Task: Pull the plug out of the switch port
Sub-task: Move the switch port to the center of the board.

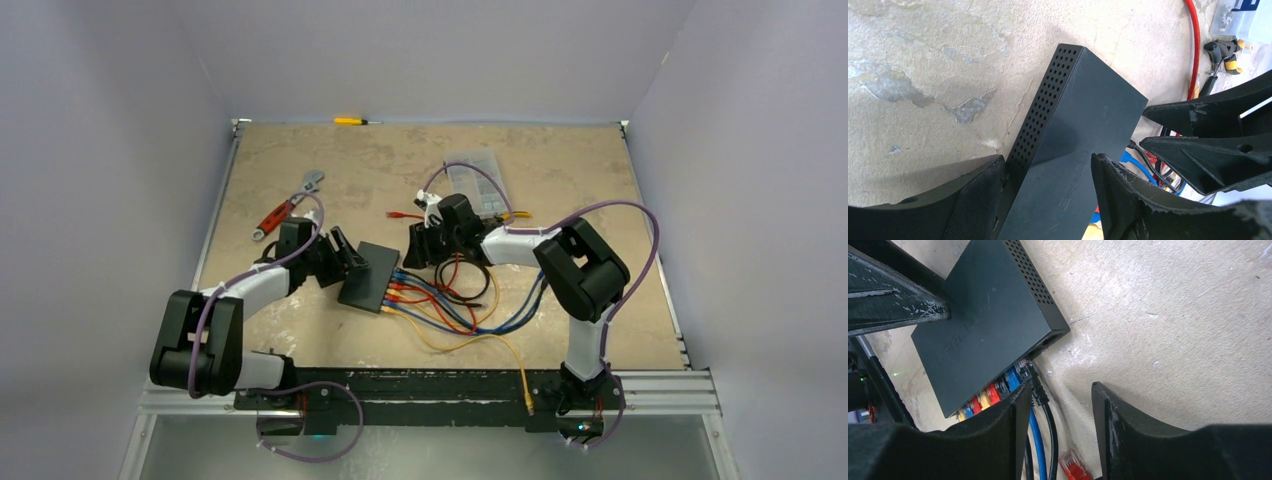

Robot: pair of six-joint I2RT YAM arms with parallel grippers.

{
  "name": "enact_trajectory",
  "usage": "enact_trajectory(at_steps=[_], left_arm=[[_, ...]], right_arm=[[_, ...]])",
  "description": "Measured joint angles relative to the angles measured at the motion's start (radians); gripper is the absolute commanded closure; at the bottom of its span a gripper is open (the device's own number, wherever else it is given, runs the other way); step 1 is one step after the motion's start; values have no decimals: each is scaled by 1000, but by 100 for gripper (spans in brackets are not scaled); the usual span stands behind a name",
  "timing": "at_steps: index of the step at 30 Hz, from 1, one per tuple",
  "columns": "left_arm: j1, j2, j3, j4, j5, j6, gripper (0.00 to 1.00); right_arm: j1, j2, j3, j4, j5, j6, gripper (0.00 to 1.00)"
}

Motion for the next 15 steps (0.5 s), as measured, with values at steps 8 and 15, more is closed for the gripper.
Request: enact_trajectory(at_steps=[8, 15], left_arm=[[0, -71, -61, -3, 9, -22, 37], [-1, -158, -86, -94, -22, -26, 32]], right_arm=[[0, -6, -17, 8, -45, 1, 46], [7, 35, 22, 14, -146, 19, 45]])
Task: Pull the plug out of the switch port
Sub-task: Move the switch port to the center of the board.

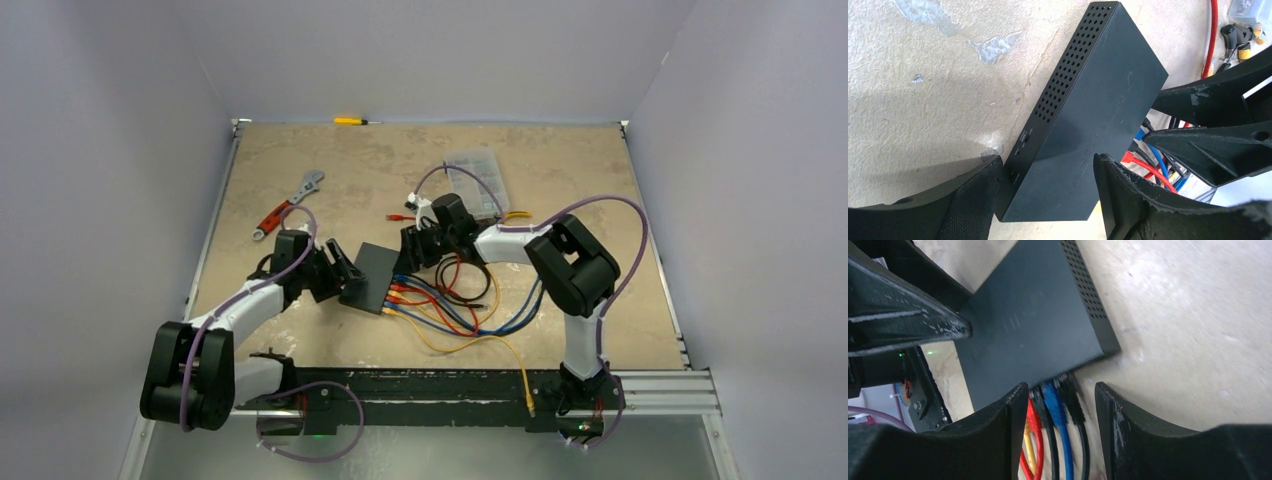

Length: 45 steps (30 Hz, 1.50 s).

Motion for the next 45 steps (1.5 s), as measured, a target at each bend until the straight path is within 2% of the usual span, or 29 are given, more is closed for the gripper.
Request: enact_trajectory(at_steps=[9, 13, 16, 19, 27, 32, 37, 45], left_arm=[[0, -24, 0, -44, -28, 1, 32], [0, -38, 8, -82, -53, 10, 31], [0, -38, 29, -114, -76, 28, 30], [0, -35, 53, -127, -86, 47, 30], [0, 18, 103, -109, -88, 102, 27], [-1, 69, 132, -88, -66, 135, 26], [-1, 136, 187, -71, -34, 169, 27], [-1, 209, 216, -61, -15, 194, 31]], right_arm=[[50, 80, 98, 8, -36, 22, 43], [50, 80, 101, 2, -37, 27, 34], [48, 64, 96, 0, -26, 26, 31], [35, 21, 52, 2, -21, 26, 31], [-62, -136, -126, 50, -6, 58, 21], [-82, -168, -147, 65, -7, 68, 23], [-93, -162, -179, 92, -39, 80, 30], [-95, -51, -159, 174, -131, 113, 36]])
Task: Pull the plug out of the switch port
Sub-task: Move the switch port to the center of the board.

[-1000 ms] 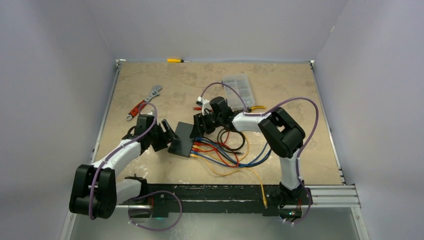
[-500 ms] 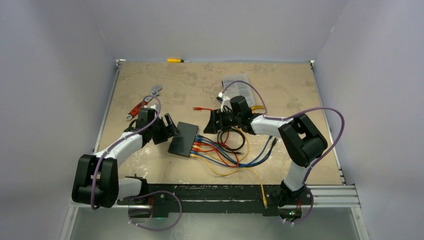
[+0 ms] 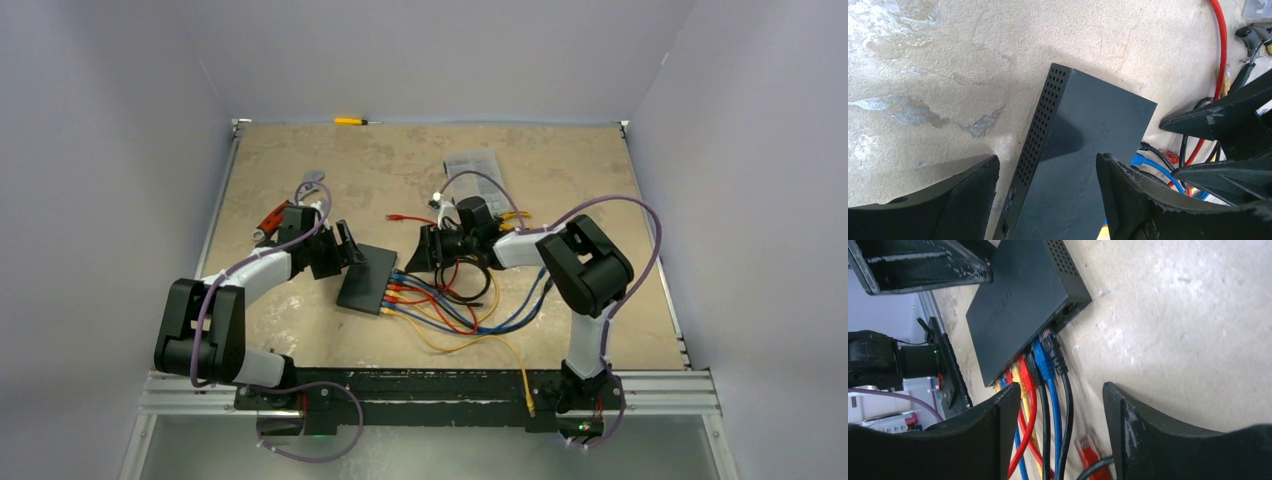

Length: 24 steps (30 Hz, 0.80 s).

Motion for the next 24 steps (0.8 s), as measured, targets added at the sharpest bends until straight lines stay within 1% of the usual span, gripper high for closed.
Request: enact_trajectory(at_steps=[6, 12, 22, 24], left_arm=[[0, 4, 0, -5, -3, -1, 32], [0, -10, 0, -19, -12, -5, 32], [0, -38, -15, -27, -17, -10, 32], [0, -38, -15, -27, -17, -10, 34]], right_arm=[[32, 108, 103, 48, -57, 32, 37], [94, 170, 180, 69, -61, 57, 37], [101, 173, 187, 61, -58, 56, 36], [99, 162, 175, 57, -51, 52, 36]])
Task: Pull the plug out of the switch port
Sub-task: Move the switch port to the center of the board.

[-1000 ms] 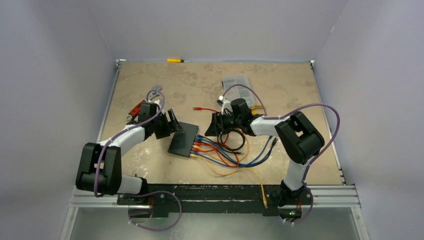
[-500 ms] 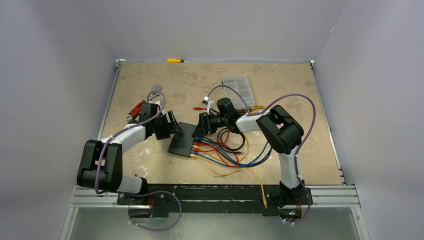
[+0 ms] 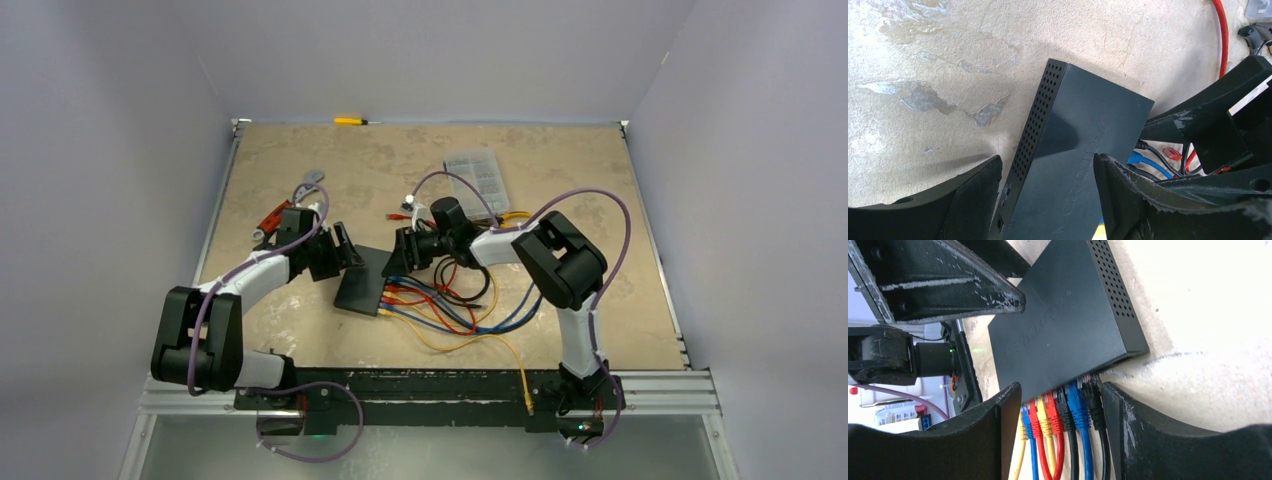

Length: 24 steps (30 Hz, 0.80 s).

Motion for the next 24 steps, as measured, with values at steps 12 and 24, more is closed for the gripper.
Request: enact_trajectory(at_steps=[12, 24], left_arm=[[0, 20, 0, 0, 1, 0, 37], [0, 20, -11, 9, 14, 0, 44]], right_arm=[[-47, -98, -109, -51, 28, -27, 39], [-71, -98, -117, -65, 21, -41, 45]])
